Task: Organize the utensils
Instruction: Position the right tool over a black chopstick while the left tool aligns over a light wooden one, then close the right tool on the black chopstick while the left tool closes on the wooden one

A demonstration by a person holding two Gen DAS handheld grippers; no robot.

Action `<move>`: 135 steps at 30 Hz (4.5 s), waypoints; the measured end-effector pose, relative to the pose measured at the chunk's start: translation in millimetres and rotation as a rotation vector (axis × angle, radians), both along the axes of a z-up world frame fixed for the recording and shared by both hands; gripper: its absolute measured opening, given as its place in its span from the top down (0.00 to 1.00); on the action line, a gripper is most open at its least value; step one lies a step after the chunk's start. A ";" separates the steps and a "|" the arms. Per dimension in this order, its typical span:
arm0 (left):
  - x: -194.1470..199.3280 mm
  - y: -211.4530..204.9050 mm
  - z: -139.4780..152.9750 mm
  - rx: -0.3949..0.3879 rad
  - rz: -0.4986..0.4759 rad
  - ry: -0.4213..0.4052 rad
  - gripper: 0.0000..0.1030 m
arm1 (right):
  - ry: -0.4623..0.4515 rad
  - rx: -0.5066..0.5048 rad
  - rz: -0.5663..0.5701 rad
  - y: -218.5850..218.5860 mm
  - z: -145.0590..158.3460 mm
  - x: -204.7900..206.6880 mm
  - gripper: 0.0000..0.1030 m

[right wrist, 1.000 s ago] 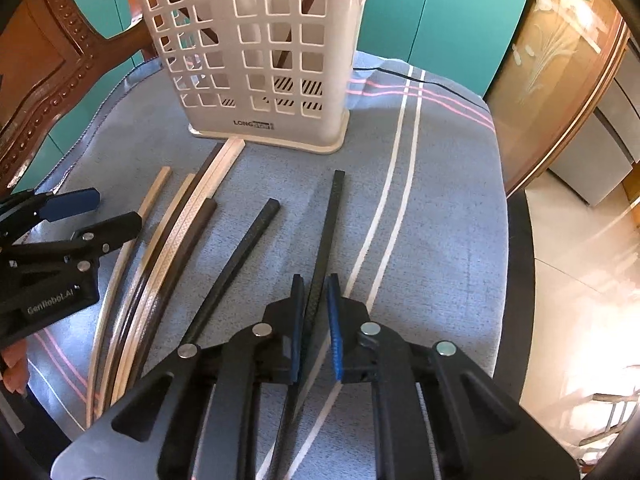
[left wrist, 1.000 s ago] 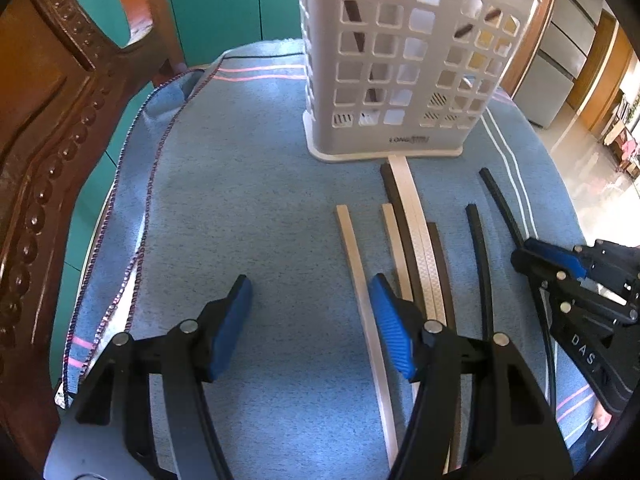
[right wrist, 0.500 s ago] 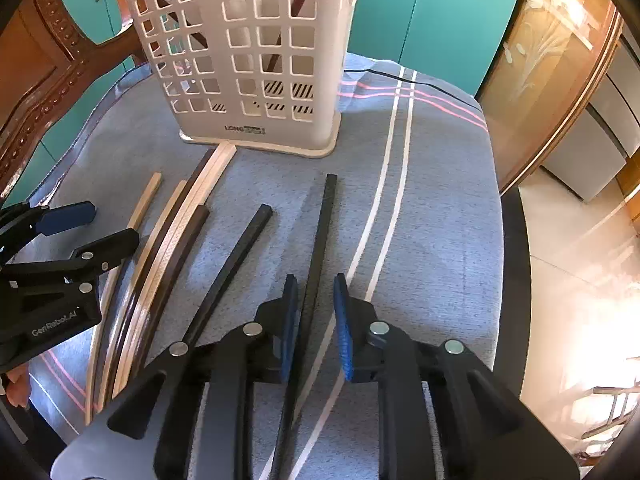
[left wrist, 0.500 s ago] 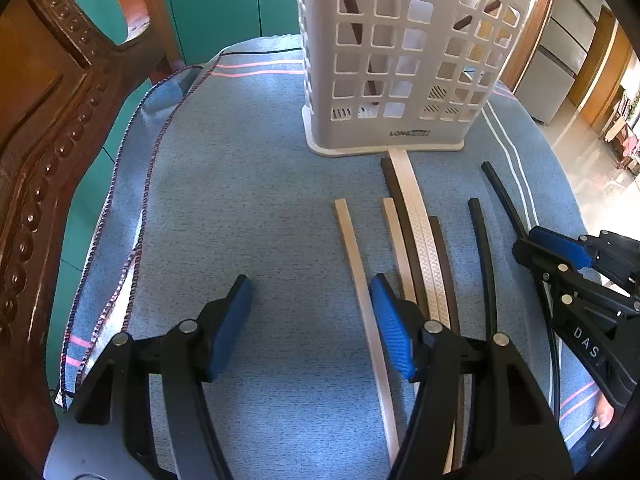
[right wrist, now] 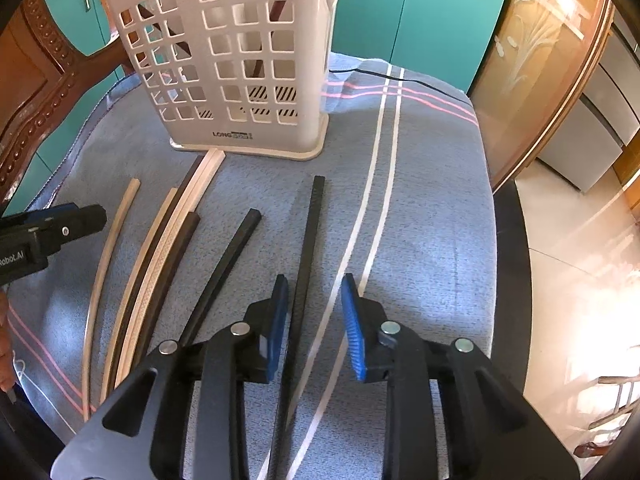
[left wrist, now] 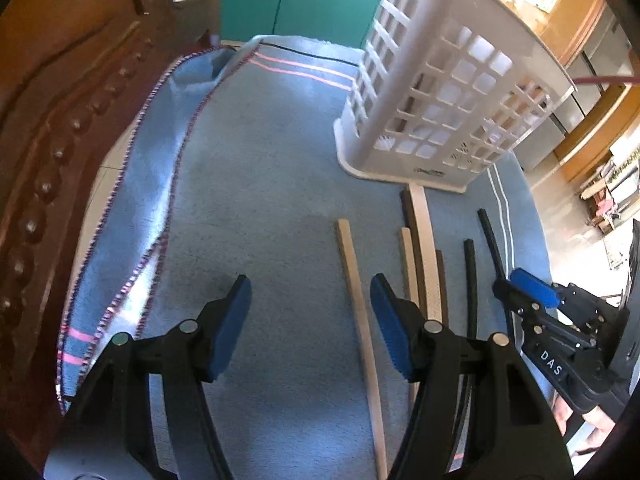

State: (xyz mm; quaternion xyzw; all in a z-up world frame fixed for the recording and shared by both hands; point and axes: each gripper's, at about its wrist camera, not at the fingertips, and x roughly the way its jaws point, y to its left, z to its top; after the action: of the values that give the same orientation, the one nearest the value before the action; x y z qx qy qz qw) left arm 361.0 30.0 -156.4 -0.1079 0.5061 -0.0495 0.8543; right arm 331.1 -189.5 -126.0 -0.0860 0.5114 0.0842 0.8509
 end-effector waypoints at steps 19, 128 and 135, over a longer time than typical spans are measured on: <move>-0.7 -58.1 -7.8 0.228 -0.030 -0.032 0.39 | -0.014 -0.009 -0.017 4.9 -2.9 -1.1 0.72; -16.3 -70.7 -2.8 0.216 -0.082 -0.033 0.85 | -0.043 0.002 0.024 15.5 -3.7 0.2 0.90; -17.0 -71.8 -2.5 0.213 -0.091 -0.036 0.89 | -0.045 -0.001 0.026 15.7 -3.4 -0.6 0.90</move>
State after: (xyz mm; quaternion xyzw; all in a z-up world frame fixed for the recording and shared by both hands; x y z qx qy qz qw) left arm 344.0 -41.7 -158.9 0.0074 0.4975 -0.0363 0.8667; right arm 330.5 -173.8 -129.4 -0.0949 0.4910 0.0930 0.8609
